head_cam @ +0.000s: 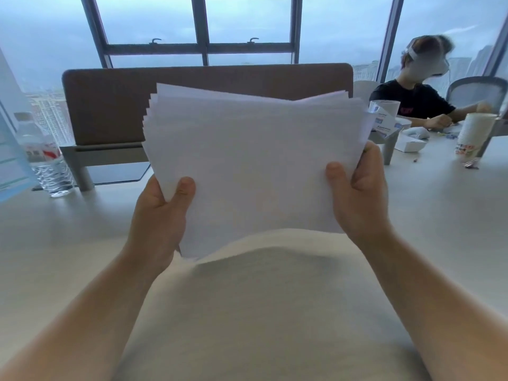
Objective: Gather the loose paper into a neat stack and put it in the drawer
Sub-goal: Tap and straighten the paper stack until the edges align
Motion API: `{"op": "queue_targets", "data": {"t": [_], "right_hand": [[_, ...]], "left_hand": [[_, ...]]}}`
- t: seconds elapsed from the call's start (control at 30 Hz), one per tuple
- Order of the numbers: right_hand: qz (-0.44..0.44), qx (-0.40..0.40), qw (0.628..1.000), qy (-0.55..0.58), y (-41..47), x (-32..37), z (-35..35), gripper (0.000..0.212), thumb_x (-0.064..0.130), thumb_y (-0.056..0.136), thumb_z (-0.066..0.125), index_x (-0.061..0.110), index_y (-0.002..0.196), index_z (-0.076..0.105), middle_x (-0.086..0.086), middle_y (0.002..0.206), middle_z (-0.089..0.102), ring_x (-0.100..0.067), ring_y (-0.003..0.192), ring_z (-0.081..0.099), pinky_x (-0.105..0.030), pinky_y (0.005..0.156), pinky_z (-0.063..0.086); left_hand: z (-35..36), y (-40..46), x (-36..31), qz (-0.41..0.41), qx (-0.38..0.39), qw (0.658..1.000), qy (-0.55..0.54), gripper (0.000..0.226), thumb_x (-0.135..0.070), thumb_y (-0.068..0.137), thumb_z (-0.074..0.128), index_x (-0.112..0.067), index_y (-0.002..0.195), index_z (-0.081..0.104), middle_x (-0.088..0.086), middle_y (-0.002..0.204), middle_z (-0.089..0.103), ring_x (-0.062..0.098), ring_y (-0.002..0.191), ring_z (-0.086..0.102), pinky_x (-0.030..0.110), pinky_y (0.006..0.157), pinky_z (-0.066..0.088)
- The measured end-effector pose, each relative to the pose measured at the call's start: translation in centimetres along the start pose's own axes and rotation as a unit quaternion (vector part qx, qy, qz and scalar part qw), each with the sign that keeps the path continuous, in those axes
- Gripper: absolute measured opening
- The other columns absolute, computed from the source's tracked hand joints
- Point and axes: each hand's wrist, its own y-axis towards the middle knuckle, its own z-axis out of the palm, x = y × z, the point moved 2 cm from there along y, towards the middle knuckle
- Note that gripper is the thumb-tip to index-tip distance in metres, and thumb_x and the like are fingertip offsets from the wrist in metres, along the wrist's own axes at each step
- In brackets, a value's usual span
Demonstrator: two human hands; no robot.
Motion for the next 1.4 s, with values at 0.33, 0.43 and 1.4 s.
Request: {"op": "queue_targets", "data": {"t": [0.33,0.43,1.4], "right_hand": [[0.059,0.007,0.998,0.015,-0.6,-2.1,1.1,0.043,0.017,0.097,0.053,0.027,0.139,0.051,0.021,0.119,0.063,0.012,0.102,0.057,-0.018,0.083,0.045],[0.055,0.002,0.998,0.018,-1.3,-2.1,1.6,0.032,0.017,0.094,0.056,0.028,0.123,0.052,0.018,0.11,0.061,0.009,0.093,0.058,-0.025,0.079,0.048],[-0.015,-0.008,0.989,0.146,0.2,0.7,-0.5,0.033,0.014,0.087,0.058,0.03,0.117,0.055,0.007,0.111,0.062,-0.005,0.1,0.058,-0.032,0.09,0.049]], "left_hand": [[-0.3,-0.3,0.6,-0.048,0.028,0.998,-0.034,0.029,-0.023,0.078,0.084,-0.028,0.104,0.073,-0.005,0.103,0.081,0.017,0.09,0.077,0.045,0.086,0.059],[-0.1,-0.6,0.7,-0.062,0.02,0.998,-0.02,0.032,-0.027,0.067,0.088,-0.028,0.097,0.078,-0.001,0.102,0.081,0.023,0.091,0.078,0.047,0.086,0.061],[0.0,-0.5,-1.9,0.061,-0.026,0.998,0.003,0.034,-0.037,0.083,0.08,-0.035,0.114,0.066,-0.01,0.112,0.078,0.014,0.103,0.075,0.037,0.086,0.06]]}}
